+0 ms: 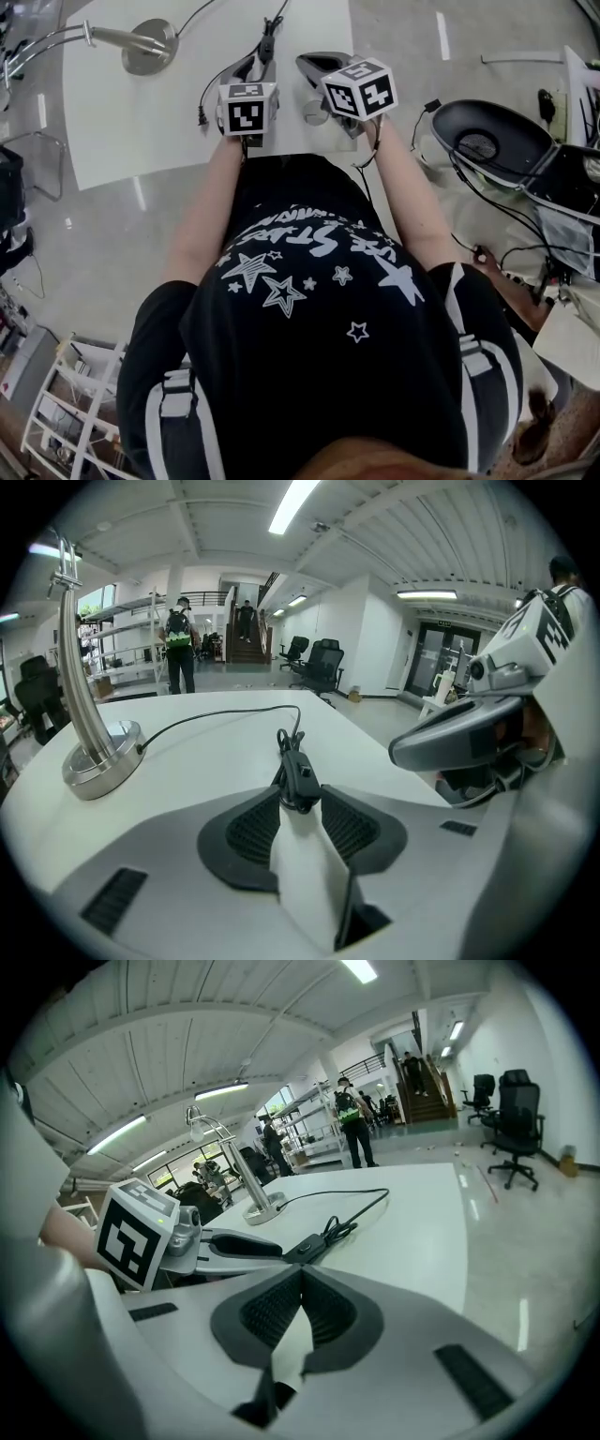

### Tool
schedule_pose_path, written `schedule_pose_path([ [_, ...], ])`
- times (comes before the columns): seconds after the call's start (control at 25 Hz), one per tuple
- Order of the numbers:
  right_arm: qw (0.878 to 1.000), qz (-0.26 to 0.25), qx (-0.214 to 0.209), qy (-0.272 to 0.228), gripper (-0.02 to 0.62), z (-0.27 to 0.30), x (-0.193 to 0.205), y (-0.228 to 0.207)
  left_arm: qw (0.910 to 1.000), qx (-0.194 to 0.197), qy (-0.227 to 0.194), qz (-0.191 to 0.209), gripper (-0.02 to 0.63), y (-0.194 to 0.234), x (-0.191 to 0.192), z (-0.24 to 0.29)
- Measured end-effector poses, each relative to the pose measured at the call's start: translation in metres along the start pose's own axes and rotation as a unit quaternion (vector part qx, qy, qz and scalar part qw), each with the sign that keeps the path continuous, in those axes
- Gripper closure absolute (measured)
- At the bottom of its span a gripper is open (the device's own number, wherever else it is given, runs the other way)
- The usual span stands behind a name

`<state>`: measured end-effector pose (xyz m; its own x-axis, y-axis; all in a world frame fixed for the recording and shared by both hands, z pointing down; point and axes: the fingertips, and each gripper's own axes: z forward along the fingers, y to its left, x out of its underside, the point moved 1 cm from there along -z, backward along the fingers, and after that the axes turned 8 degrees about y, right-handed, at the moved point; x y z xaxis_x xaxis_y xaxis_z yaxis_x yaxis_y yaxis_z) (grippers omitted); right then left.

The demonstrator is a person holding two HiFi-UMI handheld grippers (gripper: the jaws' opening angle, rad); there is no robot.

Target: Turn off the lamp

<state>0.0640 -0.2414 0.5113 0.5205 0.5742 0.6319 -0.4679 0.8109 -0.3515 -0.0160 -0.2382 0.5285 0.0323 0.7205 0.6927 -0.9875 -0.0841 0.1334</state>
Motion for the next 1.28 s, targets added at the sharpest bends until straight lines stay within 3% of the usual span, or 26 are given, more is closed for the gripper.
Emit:
schedule_pose_path([
  [0.16, 1.000, 0.010, -0.010, -0.012, 0.589, -0.006, 0.009, 0.002, 0.9998, -0.013, -0.012, 0.001, 0.474, 0.001, -0.004, -0.014],
  [0.36, 0.999, 0.018, -0.020, -0.033, 0.589, -0.014, 0.012, 0.004, 0.9982, -0.034, -0.035, 0.034, 0.472, 0.003, -0.006, -0.033],
  [0.52, 0.998, 0.028, -0.014, -0.047, 0.589, -0.016, 0.012, 0.008, 0.9971, -0.027, -0.049, 0.053, 0.472, 0.002, -0.005, -0.045],
  [0.72, 0.998, 0.034, 0.009, -0.042, 0.589, -0.009, 0.012, 0.023, 0.9968, 0.002, -0.063, 0.048, 0.474, 0.018, -0.008, -0.059],
  [0.96, 0.994, 0.063, 0.050, -0.072, 0.589, -0.002, -0.005, 0.048, 0.9939, 0.050, -0.070, 0.069, 0.474, 0.048, -0.013, -0.079],
  [1.28, 0.988, 0.082, 0.082, -0.101, 0.589, 0.025, -0.026, 0.086, 0.9881, 0.109, -0.087, 0.065, 0.474, 0.094, -0.017, -0.106],
])
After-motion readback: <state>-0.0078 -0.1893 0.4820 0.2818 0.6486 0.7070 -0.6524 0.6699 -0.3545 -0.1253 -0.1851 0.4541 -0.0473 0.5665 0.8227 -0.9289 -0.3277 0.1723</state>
